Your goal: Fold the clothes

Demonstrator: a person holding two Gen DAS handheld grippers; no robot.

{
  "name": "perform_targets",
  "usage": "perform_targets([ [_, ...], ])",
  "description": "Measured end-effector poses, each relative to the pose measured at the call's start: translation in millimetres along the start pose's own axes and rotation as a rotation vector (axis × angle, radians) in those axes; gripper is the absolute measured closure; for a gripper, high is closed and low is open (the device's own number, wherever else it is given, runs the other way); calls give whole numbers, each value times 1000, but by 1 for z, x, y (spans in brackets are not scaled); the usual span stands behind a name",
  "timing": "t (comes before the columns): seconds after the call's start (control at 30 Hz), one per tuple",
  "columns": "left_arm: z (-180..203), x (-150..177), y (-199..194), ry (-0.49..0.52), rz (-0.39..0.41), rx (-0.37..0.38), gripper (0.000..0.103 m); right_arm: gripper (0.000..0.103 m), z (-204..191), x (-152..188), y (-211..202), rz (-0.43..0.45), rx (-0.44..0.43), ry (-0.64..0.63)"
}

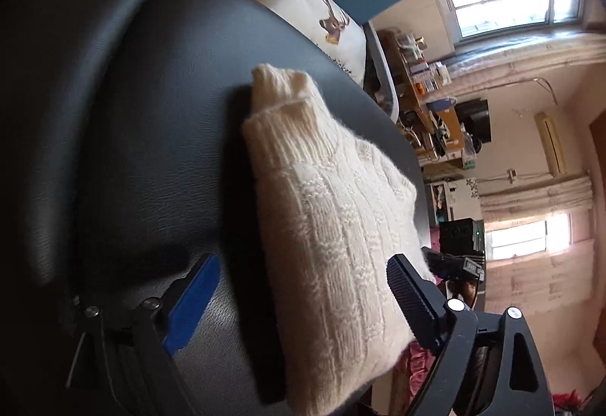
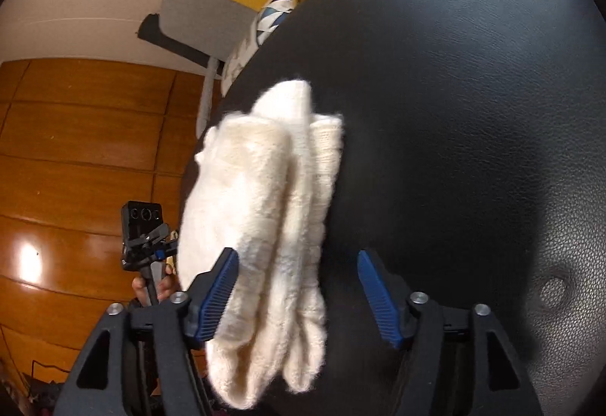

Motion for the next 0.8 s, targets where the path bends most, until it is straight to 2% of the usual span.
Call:
perform_targets([
  [0.13,4,2,22,19,-48,11,11,33,0,-2,12,-32,3,-5],
  [0.27,7,3,31,26,-55,38,9,31,-7,-7,25,-69,-11,-23],
  [0.4,12,8,34,64,-69,46,11,30,-19,-11,49,-111,-17,-57],
  [0.43,14,8,34,75,-66,47,16,30,-22,-11,55,-119,-7,-74],
  [0.5,16,11,34,104,-51,8,39,38,-29,-10,57,-106,36,-162],
  [0.53,17,13,31,115,-33,1,43,55,-33,-9,58,-99,58,-205],
  [0.57,18,15,27,127,-8,-4,53,61,-35,-6,57,-86,85,-245],
  [0.67,31,24,11,196,84,-61,60,71,-52,3,53,-37,139,-351],
  [0.77,38,36,-5,248,172,-108,62,74,-72,10,59,-30,187,-458],
  [0.8,38,41,-14,255,209,-122,63,75,-82,12,65,-34,179,-483],
])
Point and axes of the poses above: each gripper's, at about its wrist camera, not at the fingertips, and y roughly the way its jaws point, z to its right, x to its underside, the point moved 5 cm from there along y, roughly the way its jaws point, and after that the axes turned 11 degrees about z, right-handed, at the moved point
